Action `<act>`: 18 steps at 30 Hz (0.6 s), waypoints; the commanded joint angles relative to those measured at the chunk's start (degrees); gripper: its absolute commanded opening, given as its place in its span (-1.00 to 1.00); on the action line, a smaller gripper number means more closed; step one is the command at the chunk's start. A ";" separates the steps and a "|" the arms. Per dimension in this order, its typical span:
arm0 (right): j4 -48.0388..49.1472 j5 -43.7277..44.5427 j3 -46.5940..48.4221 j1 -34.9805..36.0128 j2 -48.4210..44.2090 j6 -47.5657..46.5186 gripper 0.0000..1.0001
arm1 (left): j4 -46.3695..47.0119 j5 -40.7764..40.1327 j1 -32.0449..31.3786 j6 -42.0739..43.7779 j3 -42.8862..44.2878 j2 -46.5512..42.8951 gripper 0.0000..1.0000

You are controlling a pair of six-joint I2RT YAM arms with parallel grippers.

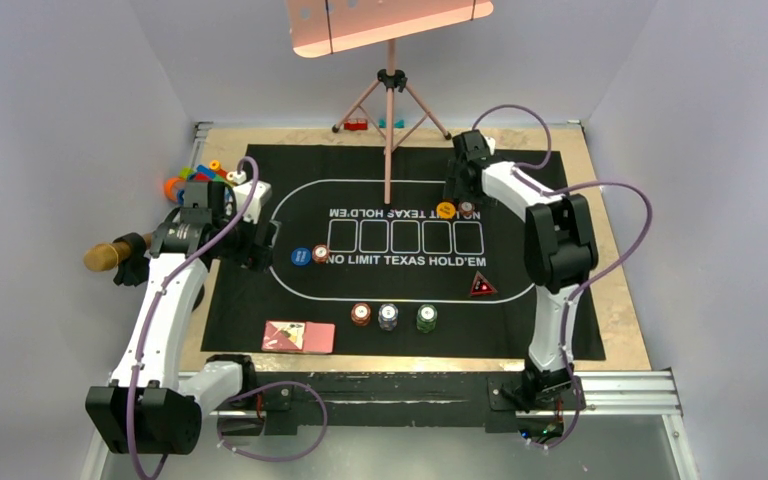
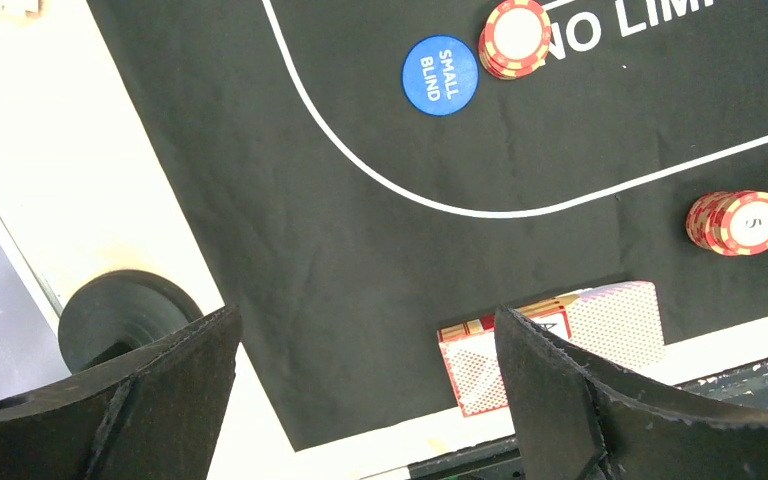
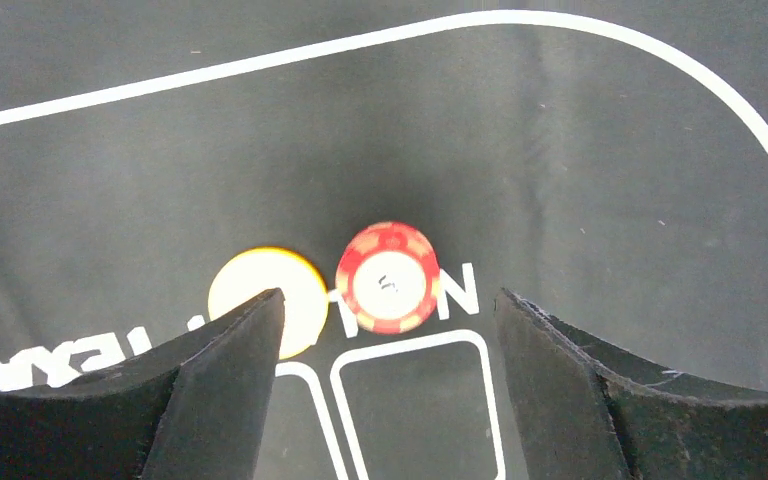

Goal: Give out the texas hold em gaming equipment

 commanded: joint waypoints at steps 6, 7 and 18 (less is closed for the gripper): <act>-0.41 1.47 -6.22 16.05 -21.47 -1.52 0.65 | -0.59 -0.41 0.38 0.48 2.18 -2.54 0.99; -0.26 1.20 -8.00 19.17 -23.22 -1.70 0.66 | -0.60 -0.55 0.38 0.45 2.20 -2.52 0.99; 2.67 -6.77 -16.46 43.84 -23.42 -2.14 0.89 | -0.40 -0.94 0.38 0.15 2.16 -2.48 0.99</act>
